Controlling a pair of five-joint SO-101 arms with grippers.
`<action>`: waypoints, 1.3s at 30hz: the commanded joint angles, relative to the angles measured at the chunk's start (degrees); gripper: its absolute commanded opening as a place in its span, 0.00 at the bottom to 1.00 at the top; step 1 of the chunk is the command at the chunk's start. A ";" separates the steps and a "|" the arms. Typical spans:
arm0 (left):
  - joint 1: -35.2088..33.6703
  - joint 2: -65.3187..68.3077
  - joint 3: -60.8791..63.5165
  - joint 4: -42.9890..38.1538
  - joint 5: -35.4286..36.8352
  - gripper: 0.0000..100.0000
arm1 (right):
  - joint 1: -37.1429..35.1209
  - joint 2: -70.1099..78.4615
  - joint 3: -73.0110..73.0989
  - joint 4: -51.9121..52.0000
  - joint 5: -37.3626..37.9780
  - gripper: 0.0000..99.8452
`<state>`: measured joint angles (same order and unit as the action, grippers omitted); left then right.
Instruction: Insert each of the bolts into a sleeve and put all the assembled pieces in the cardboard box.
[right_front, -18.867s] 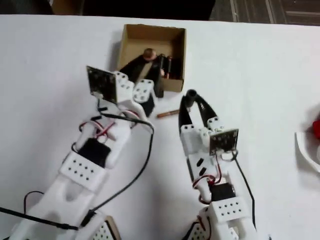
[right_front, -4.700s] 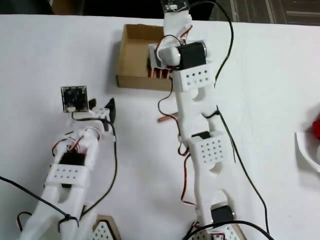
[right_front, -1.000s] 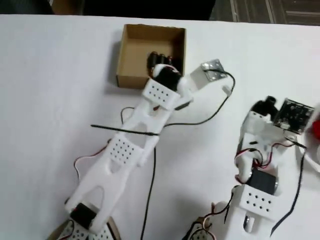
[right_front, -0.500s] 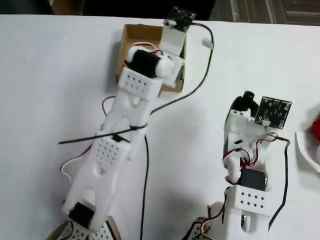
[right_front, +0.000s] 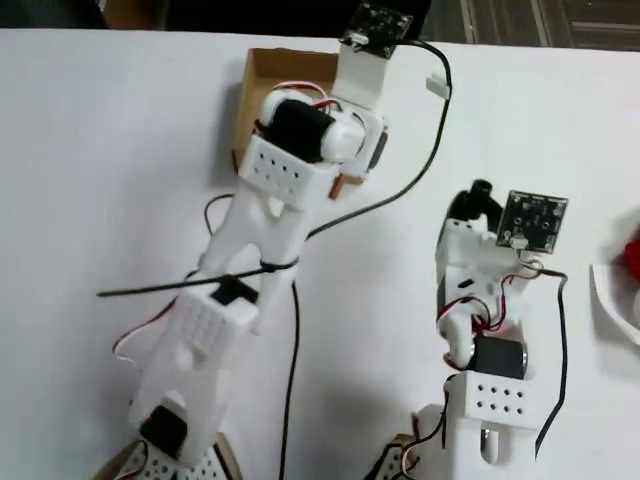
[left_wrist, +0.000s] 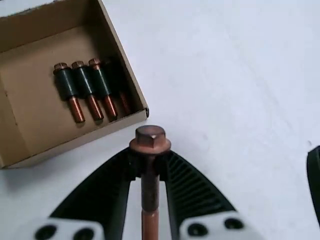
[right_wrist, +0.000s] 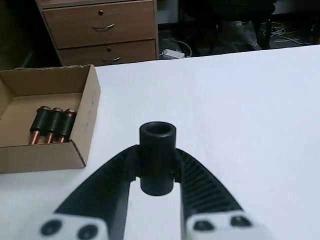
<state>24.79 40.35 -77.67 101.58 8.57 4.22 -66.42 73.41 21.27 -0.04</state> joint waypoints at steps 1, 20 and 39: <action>-0.97 -13.01 17.54 0.62 3.34 0.02 | -2.59 -1.10 0.35 -1.54 -0.09 0.02; 0.79 -71.12 94.02 -53.89 0.18 0.02 | -11.21 -1.01 15.65 -29.76 0.35 0.02; 1.76 -88.53 125.85 -100.66 0.26 0.02 | -18.68 25.54 15.56 -66.77 9.32 0.02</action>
<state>26.11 -45.36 48.31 4.00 9.10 -13.80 -47.08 89.49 -34.55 6.99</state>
